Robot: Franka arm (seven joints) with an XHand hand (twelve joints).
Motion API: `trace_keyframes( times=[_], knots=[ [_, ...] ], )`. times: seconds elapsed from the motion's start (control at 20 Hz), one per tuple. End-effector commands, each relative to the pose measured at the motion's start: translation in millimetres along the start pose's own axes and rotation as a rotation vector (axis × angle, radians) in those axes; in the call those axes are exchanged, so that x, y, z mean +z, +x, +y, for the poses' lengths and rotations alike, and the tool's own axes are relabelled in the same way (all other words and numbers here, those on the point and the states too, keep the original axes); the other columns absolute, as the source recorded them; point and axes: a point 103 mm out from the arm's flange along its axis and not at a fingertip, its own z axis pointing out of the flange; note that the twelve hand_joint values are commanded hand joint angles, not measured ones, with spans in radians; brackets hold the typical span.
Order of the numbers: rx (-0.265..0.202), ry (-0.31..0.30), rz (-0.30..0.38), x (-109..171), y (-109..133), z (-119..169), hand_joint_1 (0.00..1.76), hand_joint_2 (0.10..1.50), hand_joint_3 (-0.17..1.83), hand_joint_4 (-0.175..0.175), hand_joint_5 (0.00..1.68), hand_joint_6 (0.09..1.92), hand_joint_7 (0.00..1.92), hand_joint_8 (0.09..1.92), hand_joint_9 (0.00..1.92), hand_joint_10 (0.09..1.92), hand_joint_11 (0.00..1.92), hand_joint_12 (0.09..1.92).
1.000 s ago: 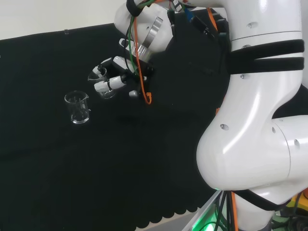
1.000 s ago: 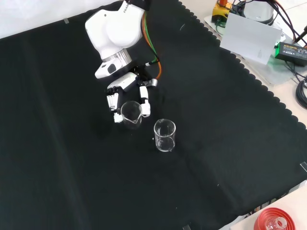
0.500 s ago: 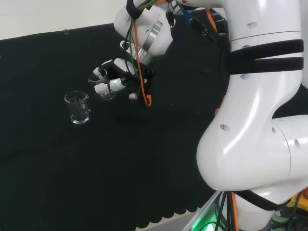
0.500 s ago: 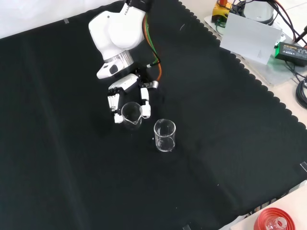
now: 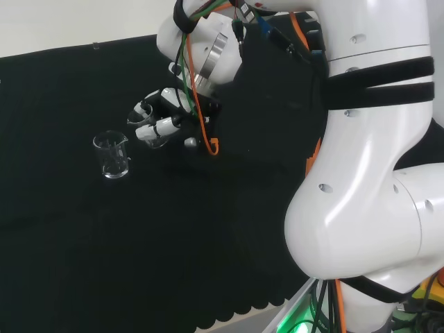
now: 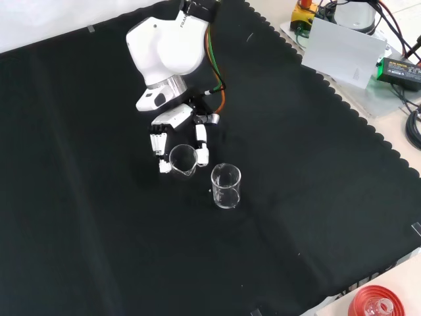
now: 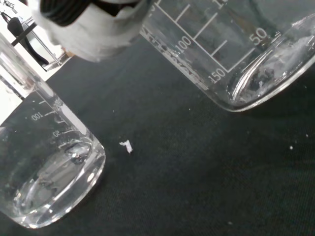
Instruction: Place the beaker back on the table.
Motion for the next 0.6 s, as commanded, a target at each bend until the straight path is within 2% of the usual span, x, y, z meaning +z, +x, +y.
trace_keyframes(
  times=[0.05,0.1,0.15,0.2,0.25,0.35,0.5,0.6],
  knots=[
    [0.008,0.001,0.003,2.3,-2.0,-2.1,1.29,1.04,-0.17,0.030,1.27,0.54,1.57,0.09,1.48,0.09,1.19,0.80],
    [0.010,-0.001,0.004,2.8,-2.2,-2.6,1.29,1.04,-0.17,0.030,1.27,0.54,1.57,0.09,1.48,0.09,1.19,0.80],
    [0.012,-0.001,0.005,3.3,-2.3,-2.8,1.30,1.04,-0.17,-0.044,1.31,0.47,1.56,0.09,1.48,0.09,1.19,0.81],
    [0.013,-0.002,0.005,3.5,-2.3,-3.1,1.30,1.03,-0.17,-0.103,1.35,0.38,1.55,0.09,1.48,0.09,1.19,0.81],
    [0.015,-0.004,0.002,3.7,-2.6,-3.7,1.31,1.03,-0.17,-0.139,1.38,0.32,1.55,0.09,1.48,0.09,1.19,0.81],
    [0.021,-0.006,-0.001,4.0,-3.4,-5.4,1.31,1.03,-0.17,-0.168,1.40,0.27,1.55,0.09,1.48,0.09,1.18,0.82],
    [0.027,-0.002,0.006,4.1,-4.6,-7.8,1.31,1.02,-0.16,-0.175,1.40,0.27,1.54,0.09,1.47,0.09,1.17,0.83],
    [0.036,0.008,0.022,4.2,-5.9,-8.7,1.22,1.03,-0.16,-0.049,1.37,0.34,1.51,0.09,1.45,0.09,1.07,0.89]
  ],
)
